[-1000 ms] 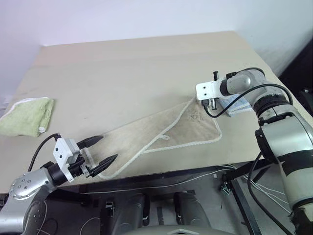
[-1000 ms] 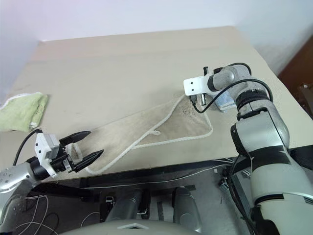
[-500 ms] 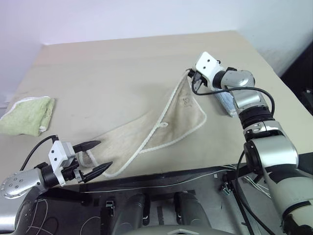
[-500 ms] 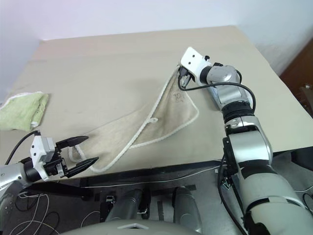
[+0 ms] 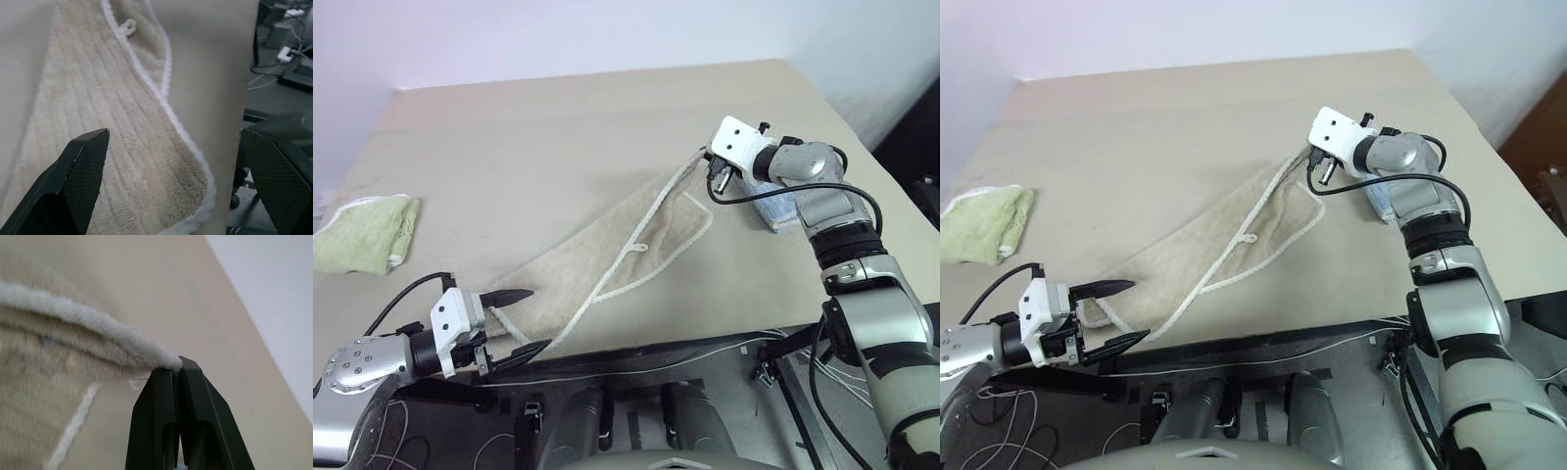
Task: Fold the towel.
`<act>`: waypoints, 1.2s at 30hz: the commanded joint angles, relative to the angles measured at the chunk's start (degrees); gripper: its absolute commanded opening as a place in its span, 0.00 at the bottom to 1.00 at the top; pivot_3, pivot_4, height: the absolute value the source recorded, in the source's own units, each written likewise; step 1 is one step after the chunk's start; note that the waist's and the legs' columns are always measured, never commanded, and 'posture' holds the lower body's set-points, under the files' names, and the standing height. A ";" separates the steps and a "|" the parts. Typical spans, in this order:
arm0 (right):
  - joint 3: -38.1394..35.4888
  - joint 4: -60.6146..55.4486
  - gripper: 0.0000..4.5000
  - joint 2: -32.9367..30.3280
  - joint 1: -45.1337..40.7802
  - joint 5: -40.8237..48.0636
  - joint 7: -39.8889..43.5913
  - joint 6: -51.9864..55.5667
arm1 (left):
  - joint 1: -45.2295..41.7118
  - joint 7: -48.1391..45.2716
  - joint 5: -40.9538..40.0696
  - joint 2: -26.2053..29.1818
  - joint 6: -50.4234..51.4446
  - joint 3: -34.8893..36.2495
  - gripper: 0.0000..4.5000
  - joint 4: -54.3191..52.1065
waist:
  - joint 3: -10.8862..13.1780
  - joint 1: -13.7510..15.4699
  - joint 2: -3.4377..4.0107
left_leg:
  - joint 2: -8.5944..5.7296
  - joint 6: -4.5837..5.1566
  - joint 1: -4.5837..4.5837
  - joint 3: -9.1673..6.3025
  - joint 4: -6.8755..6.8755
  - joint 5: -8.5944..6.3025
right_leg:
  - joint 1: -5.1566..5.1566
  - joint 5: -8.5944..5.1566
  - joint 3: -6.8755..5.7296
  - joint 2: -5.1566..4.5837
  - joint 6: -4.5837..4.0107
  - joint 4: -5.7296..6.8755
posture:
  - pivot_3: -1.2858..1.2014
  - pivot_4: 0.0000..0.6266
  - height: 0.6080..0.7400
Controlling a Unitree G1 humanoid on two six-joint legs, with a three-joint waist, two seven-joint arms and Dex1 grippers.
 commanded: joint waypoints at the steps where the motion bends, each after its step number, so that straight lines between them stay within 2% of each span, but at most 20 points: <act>1: 0.12 -0.93 0.01 -0.51 -2.67 0.35 1.67 -1.23 | 1.17 -1.15 1.50 -0.19 -2.82 -0.95 1.00 0.51 | 0.00 -0.03 0.00 | 0.00 0.00 0.00 0.00 0.00 0.00 | 0.00 0.00 0.00 0.00 0.00 0.00 | 0.52 0.24 1.00; 7: 0.24 -1.95 0.01 0.30 -3.75 0.60 1.38 -0.02 | 3.64 -1.19 4.90 -1.07 -8.55 -1.63 1.00 4.02 | 0.00 0.11 0.00 | 0.01 0.00 0.00 0.00 -0.15 0.00 | -0.01 0.00 0.00 -0.01 0.00 -0.15 | 0.52 0.24 1.00; 13: -0.03 -2.71 0.01 0.47 -4.00 0.57 0.73 0.88 | 2.47 3.22 7.82 -3.11 -9.70 -3.49 1.00 2.70 | 0.00 0.35 0.00 | 0.00 0.05 -0.02 -0.01 -0.26 -0.03 | 0.03 0.00 -0.05 -0.03 0.00 -0.37 | 0.52 0.24 1.00; 17: 0.09 -2.65 0.01 0.22 -4.09 0.30 0.35 1.01 | 1.70 4.06 11.40 -1.92 -10.74 -4.96 1.00 2.09 | 0.00 0.25 0.00 | -0.01 0.06 -0.02 0.00 -0.38 -0.03 | 0.02 0.01 -0.05 -0.02 0.02 -0.48 | 0.52 0.24 1.00; 23: -0.10 -2.88 0.01 -0.23 -3.89 0.19 -0.22 1.52 | 2.31 3.03 11.61 0.97 -8.77 -5.14 1.00 -0.21 | 0.00 0.14 0.00 | 0.00 0.06 -0.02 0.00 -0.49 -0.03 | 0.00 0.02 -0.05 -0.02 0.02 -0.53 | 0.52 0.24 1.00; 27: -0.08 -2.47 0.00 -0.48 -3.80 -0.04 -0.84 1.38 | 2.85 3.47 13.26 2.64 -7.15 -6.11 0.81 -0.45 | 0.01 0.15 0.00 | -0.01 0.06 -0.02 0.00 -0.56 -0.03 | 0.00 0.01 -0.05 -0.02 0.02 -0.59 | 0.52 0.24 1.00; 33: 0.23 -2.18 0.00 -0.72 -3.77 -0.56 -1.42 1.02 | 5.67 3.23 12.11 3.18 -3.84 -7.00 0.34 -0.85 | 0.00 0.13 0.00 | -0.01 0.06 -0.02 0.01 -0.60 -0.03 | -0.01 0.02 -0.05 -0.02 0.03 -0.62 | 0.52 0.24 1.00; 36: 0.13 -1.25 0.00 -0.84 -4.33 -0.67 -1.76 0.64 | 0.30 3.22 12.36 3.29 -2.69 -7.92 0.12 3.42 | 0.01 0.42 0.02 | 0.00 0.05 0.00 0.01 -0.60 -0.03 | 0.01 0.02 -0.07 -0.02 0.03 -0.60 | 0.52 0.24 1.00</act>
